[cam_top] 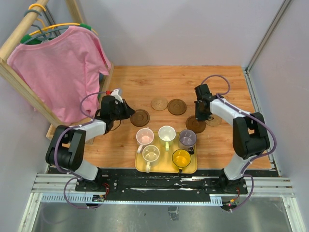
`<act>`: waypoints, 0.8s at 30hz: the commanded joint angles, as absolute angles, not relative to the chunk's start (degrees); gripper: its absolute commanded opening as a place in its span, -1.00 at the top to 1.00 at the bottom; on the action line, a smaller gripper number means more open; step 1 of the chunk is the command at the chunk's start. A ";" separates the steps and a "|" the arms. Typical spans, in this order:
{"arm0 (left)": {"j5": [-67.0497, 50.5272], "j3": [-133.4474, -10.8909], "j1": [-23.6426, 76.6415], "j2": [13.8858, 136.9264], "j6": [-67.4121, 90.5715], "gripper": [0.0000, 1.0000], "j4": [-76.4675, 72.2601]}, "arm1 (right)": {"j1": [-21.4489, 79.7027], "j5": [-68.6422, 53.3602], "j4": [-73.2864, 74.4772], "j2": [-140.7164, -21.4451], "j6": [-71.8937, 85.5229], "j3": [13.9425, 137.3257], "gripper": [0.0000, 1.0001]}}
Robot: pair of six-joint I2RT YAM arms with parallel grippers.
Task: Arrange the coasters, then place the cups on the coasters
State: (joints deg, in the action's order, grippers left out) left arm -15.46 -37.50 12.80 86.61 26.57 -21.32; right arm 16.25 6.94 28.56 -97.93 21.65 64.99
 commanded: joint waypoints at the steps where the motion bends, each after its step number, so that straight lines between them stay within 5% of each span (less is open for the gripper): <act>1: -18.83 -36.53 14.81 88.05 25.80 0.99 -24.42 | 19.67 5.05 27.09 -99.57 21.58 64.85 0.99; 24: -14.47 -48.69 16.57 105.20 26.07 0.99 -18.82 | 17.96 7.37 31.97 -120.36 20.20 83.67 0.99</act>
State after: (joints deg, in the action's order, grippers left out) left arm -17.23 -44.60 17.08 102.39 27.16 -21.19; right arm 19.79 6.09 30.33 -114.06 21.08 80.88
